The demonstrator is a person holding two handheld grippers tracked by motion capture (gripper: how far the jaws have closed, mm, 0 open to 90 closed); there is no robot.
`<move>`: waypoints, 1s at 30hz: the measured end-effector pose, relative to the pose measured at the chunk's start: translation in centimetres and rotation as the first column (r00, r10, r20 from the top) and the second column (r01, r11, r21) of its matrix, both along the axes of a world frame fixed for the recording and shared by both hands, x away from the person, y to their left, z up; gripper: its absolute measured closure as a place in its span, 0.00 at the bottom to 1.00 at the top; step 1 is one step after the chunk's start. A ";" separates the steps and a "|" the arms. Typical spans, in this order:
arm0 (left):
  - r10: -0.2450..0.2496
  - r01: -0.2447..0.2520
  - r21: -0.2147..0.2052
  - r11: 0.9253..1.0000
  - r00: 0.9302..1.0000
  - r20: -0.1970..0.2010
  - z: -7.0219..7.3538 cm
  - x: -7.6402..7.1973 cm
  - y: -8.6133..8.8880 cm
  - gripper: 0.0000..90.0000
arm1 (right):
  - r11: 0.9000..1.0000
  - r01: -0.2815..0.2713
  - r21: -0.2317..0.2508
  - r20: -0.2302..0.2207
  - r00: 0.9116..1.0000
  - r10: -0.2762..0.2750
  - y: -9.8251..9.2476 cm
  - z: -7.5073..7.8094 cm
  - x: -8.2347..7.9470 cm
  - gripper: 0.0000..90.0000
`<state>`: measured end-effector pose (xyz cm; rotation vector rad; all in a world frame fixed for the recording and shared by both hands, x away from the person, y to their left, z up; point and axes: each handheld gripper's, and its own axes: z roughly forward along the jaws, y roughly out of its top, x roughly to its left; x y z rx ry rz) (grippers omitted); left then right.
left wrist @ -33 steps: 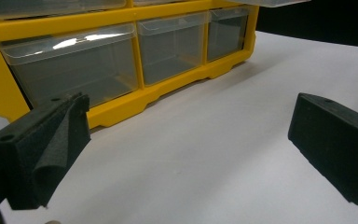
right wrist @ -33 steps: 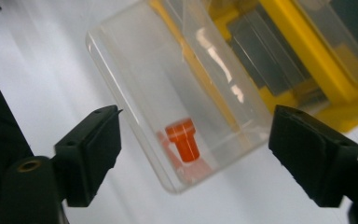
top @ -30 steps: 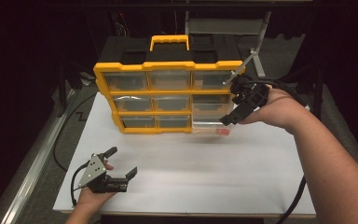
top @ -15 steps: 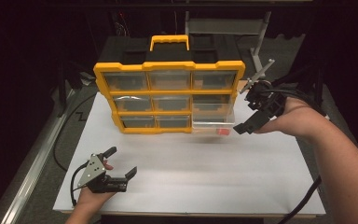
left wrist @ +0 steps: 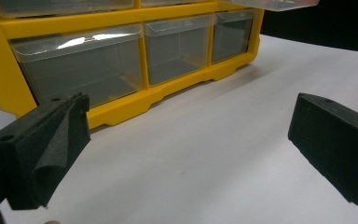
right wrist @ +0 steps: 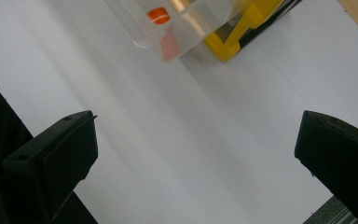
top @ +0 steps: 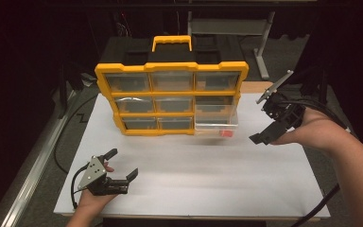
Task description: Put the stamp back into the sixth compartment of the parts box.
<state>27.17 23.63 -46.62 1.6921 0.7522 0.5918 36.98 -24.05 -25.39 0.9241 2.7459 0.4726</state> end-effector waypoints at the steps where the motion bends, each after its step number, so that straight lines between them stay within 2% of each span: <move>1: 0.000 0.000 0.001 1.000 1.000 -0.002 0.0 0.0 0.0 0.01 | 1.000 0.001 -0.003 -0.001 1.000 -0.001 0.0 -0.3 -0.1 0.00; 6: 0.005 -0.005 -0.003 1.000 1.000 -0.005 0.0 0.0 0.1 0.01 | 1.000 0.007 -0.021 -0.005 1.000 -0.007 -0.1 -2.1 -0.2 0.00; 15: 0.010 -0.010 -0.010 1.000 1.000 -0.012 0.0 -0.1 0.1 0.01 | 0.998 0.009 -0.064 -0.021 1.000 -0.010 0.1 -6.7 -0.2 0.00; 24: 0.011 -0.011 -0.003 1.000 1.000 -0.018 -0.1 0.0 0.1 0.01 | 0.995 -0.001 -0.099 -0.074 0.997 -0.007 0.7 -12.2 -0.4 0.00; 30: 0.012 -0.012 0.001 1.000 1.000 -0.022 -0.1 0.0 0.1 0.01 | 0.995 -0.001 -0.097 -0.095 0.995 -0.008 1.1 -15.8 -0.6 0.00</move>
